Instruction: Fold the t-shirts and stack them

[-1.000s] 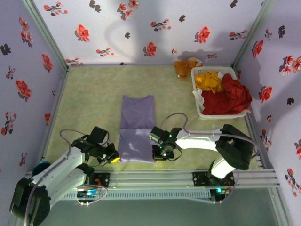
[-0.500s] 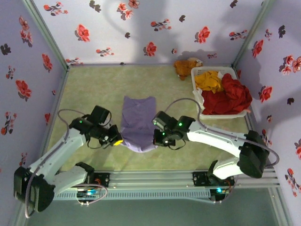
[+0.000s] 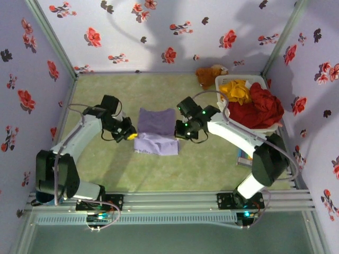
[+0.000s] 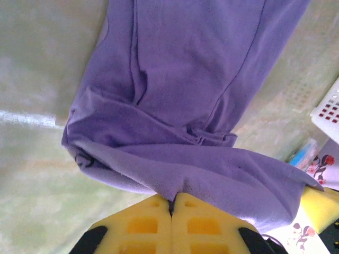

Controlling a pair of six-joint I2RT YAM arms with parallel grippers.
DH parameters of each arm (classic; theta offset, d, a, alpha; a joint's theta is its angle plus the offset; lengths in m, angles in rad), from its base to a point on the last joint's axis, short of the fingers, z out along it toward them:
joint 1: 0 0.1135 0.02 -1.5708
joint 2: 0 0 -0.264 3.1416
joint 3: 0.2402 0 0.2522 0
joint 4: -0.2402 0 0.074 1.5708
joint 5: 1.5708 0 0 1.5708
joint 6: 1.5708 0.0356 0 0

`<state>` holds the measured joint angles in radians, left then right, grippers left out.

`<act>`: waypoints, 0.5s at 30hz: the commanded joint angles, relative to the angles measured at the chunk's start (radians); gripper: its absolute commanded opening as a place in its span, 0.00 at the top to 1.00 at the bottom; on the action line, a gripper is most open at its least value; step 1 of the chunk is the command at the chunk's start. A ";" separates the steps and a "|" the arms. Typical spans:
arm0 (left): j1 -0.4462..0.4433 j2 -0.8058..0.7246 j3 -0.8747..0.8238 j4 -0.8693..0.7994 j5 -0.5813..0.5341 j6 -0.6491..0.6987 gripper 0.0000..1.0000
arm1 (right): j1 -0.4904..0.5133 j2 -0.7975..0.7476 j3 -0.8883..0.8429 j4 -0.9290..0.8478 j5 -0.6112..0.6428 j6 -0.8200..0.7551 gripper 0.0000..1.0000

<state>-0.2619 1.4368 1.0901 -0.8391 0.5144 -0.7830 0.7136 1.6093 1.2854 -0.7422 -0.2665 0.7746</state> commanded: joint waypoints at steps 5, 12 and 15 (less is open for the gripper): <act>0.069 0.087 0.097 0.038 0.094 0.065 1.00 | -0.061 0.141 0.176 -0.071 -0.067 -0.110 1.00; 0.101 0.207 0.184 0.065 0.146 0.076 1.00 | -0.116 0.264 0.294 -0.080 -0.123 -0.137 1.00; 0.112 0.272 0.256 0.054 0.158 0.088 1.00 | -0.135 0.314 0.349 -0.098 -0.124 -0.149 1.00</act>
<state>-0.1658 1.6608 1.2724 -0.7933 0.6250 -0.7296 0.5957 1.8874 1.5772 -0.8001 -0.3634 0.6598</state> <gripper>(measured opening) 0.055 0.056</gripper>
